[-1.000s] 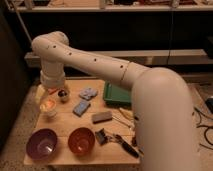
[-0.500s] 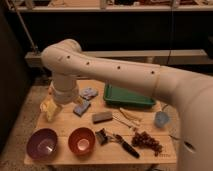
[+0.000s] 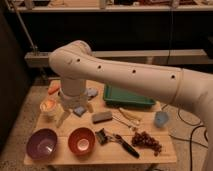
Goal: Wipe red bowl with brush
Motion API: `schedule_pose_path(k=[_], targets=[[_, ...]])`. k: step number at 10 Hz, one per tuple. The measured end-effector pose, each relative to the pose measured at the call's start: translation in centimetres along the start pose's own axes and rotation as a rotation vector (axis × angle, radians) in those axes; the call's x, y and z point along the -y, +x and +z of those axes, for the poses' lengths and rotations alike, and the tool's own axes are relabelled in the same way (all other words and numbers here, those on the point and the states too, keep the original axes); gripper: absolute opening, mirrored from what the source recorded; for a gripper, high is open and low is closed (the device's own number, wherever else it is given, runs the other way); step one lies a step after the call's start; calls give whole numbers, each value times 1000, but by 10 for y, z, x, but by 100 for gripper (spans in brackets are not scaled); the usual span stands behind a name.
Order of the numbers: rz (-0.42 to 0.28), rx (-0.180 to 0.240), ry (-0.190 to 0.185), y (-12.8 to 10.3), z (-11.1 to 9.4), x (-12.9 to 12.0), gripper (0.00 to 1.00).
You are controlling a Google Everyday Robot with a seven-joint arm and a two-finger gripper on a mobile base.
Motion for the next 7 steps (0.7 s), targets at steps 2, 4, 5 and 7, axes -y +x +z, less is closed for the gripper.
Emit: schedule_pose_path(k=[2, 4, 5, 7], targets=[[-16, -4, -8, 0, 4, 0, 80], [-69, -33, -16, -16, 22, -14, 80], [-96, -59, -15, -28, 35, -26, 80], [-127, -98, 4, -55, 54, -58, 80]])
